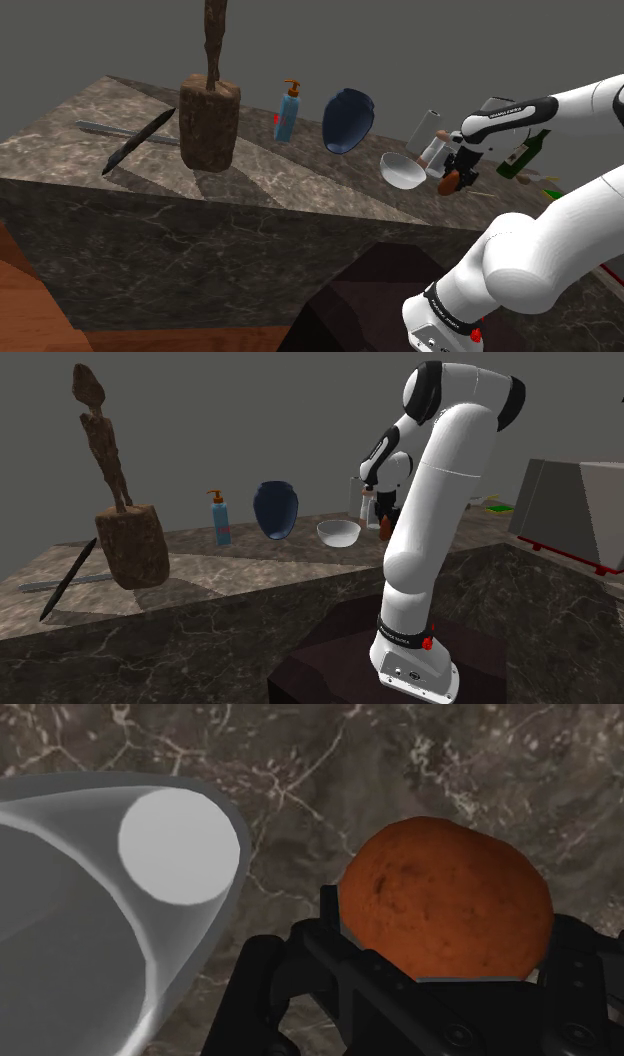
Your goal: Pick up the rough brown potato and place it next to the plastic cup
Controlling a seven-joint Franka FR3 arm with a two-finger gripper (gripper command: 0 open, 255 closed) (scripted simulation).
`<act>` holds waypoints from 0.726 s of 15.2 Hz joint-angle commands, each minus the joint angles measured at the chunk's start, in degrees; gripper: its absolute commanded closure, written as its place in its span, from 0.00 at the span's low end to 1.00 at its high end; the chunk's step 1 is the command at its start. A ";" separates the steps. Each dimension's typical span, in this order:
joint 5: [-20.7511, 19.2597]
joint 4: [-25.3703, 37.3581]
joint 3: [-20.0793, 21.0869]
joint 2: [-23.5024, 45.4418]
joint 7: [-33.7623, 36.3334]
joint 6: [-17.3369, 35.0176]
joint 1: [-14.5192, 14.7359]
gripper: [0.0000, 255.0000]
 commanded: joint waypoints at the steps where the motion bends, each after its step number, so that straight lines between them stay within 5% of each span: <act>1: 0.14 -0.34 -0.11 0.15 -0.09 -0.15 0.08 0.00; 6: 0.08 -0.35 -0.04 0.08 -0.03 -0.19 0.04 0.00; 11: -3.52 3.54 6.65 -6.49 3.12 -9.51 -3.34 0.00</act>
